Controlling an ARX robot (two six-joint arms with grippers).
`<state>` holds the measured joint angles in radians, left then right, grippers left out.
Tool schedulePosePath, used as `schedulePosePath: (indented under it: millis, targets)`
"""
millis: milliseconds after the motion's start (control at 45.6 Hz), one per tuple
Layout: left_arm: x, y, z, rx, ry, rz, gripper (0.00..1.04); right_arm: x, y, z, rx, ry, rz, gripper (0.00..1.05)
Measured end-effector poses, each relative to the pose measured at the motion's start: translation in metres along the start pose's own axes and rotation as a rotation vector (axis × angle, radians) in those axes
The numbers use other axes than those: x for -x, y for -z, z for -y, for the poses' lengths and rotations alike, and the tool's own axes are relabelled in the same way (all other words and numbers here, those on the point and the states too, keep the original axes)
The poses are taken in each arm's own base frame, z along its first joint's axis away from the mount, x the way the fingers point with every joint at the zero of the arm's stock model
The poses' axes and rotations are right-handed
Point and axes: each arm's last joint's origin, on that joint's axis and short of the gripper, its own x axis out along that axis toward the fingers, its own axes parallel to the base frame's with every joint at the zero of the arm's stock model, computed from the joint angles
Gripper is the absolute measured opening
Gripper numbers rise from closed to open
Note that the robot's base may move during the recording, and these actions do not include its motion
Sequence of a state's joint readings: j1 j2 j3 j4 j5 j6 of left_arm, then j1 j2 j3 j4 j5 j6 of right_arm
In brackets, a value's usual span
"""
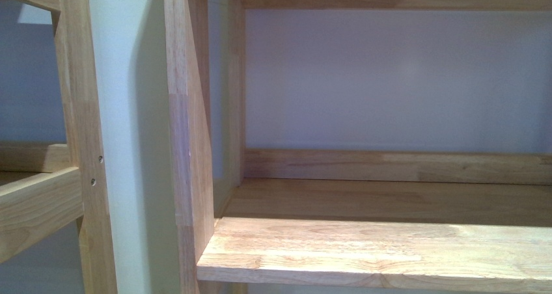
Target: Put away toys
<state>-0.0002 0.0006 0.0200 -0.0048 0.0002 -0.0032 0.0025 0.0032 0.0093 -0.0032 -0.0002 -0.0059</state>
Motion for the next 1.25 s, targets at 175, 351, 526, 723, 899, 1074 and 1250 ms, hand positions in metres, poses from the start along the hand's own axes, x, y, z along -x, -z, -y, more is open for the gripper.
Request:
schedulePosePath:
  millis: [175, 351, 526, 723, 899, 1074, 1250]
  targets:
    - [0.0, 0.0, 0.0, 0.0, 0.0, 0.0, 0.99, 0.0, 0.0, 0.0, 0.0, 0.0, 0.0, 0.99]
    - [0.0, 0.0, 0.0, 0.0, 0.0, 0.0, 0.99, 0.0, 0.0, 0.0, 0.0, 0.0, 0.0, 0.99]
    - [0.0, 0.0, 0.0, 0.0, 0.0, 0.0, 0.99, 0.0, 0.0, 0.0, 0.0, 0.0, 0.0, 0.99]
    - [0.0, 0.0, 0.0, 0.0, 0.0, 0.0, 0.99, 0.0, 0.0, 0.0, 0.0, 0.0, 0.0, 0.99]
    - [0.0, 0.0, 0.0, 0.0, 0.0, 0.0, 0.99, 0.0, 0.0, 0.0, 0.0, 0.0, 0.0, 0.99]
    - [0.0, 0.0, 0.0, 0.0, 0.0, 0.0, 0.99, 0.0, 0.0, 0.0, 0.0, 0.0, 0.0, 0.99]
    - [0.0, 0.0, 0.0, 0.0, 0.0, 0.0, 0.99, 0.0, 0.0, 0.0, 0.0, 0.0, 0.0, 0.99]
